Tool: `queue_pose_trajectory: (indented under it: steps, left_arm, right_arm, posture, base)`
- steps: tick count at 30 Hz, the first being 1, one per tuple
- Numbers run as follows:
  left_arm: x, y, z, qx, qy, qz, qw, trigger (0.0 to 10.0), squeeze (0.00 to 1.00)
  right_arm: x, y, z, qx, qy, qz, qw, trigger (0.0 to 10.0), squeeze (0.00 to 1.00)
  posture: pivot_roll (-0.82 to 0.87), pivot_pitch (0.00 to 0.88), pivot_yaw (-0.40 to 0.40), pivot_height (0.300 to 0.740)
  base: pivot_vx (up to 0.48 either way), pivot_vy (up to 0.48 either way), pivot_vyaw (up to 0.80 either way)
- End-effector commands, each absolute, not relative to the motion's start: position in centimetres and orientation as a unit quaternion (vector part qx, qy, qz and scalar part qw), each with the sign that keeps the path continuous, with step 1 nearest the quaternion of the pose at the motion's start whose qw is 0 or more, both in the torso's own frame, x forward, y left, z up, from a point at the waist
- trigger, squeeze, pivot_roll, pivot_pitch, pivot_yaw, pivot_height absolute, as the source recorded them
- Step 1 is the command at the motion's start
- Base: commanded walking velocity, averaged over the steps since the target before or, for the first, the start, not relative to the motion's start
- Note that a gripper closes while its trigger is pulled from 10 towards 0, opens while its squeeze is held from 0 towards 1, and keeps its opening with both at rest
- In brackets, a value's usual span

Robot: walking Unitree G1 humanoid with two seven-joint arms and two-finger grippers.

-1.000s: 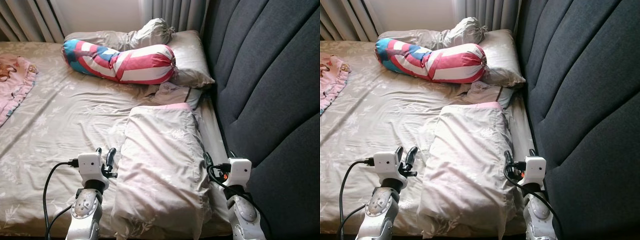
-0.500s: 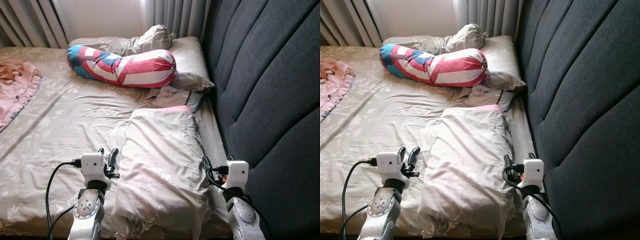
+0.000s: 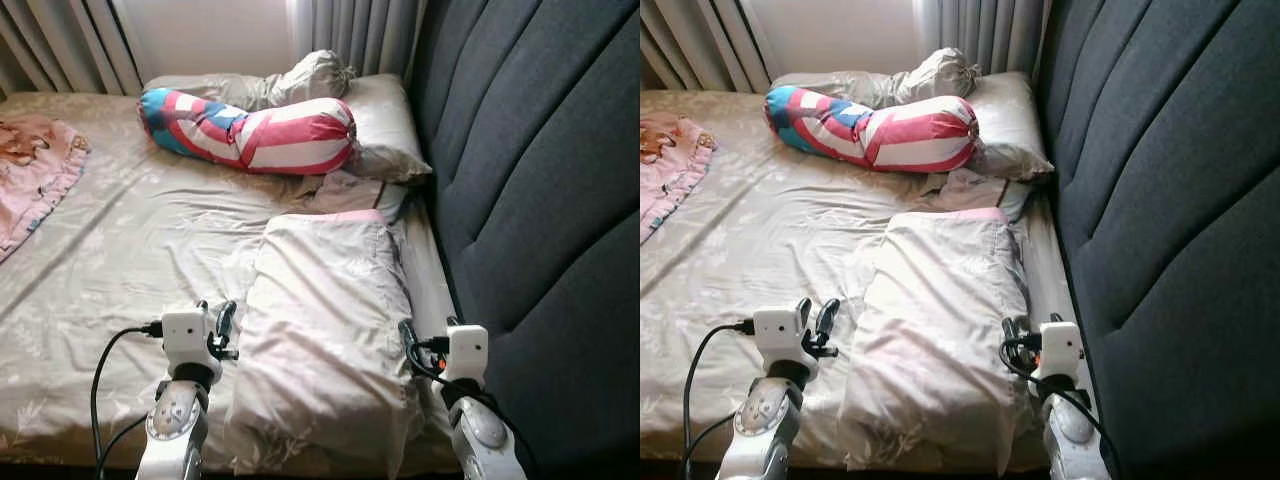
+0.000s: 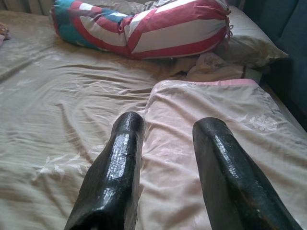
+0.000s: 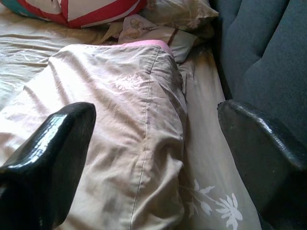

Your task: Clean up the room

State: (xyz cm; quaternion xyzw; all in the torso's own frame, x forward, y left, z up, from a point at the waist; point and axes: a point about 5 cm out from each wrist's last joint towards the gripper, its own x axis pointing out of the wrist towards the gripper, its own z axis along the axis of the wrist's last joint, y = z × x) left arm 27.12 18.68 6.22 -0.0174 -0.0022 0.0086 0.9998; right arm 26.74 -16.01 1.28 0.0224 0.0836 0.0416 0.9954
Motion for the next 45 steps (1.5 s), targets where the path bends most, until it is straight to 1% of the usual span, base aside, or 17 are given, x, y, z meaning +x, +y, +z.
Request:
queue_pose_trajectory:
  steps: [1,8,12,45]
  left_arm:
    - [27.19,18.48,6.21,-0.011,0.003,0.001,1.0,10.0,0.0]
    - [27.3,18.36,6.07,-0.009,0.01,-0.003,1.0,10.0,0.0]
    - [27.31,18.28,5.96,-0.009,0.014,-0.004,1.0,10.0,0.0]
    - [27.35,17.84,5.82,-0.014,0.022,-0.017,1.0,10.0,0.0]
  right_arm:
    - [26.75,-16.06,1.26,0.02,0.087,0.041,0.995,10.0,0.0]
    - [26.84,-15.83,0.86,0.021,0.105,0.046,0.993,10.0,0.0]
    - [26.83,-15.49,0.95,0.025,0.099,0.055,0.993,10.0,0.0]
    - [26.92,-15.52,1.14,0.037,0.095,0.058,0.993,10.0,0.0]
  posture:
    - [-0.06,0.077,-0.075,0.68]
    - [-0.06,0.085,-0.075,0.68]
    - [-0.06,0.086,-0.077,0.655]
    - [-0.06,0.09,-0.079,0.655]
  base:
    - [0.0,0.0,0.0]
    - [0.0,0.0,0.0]
    - [0.0,0.0,0.0]
    - [0.0,0.0,0.0]
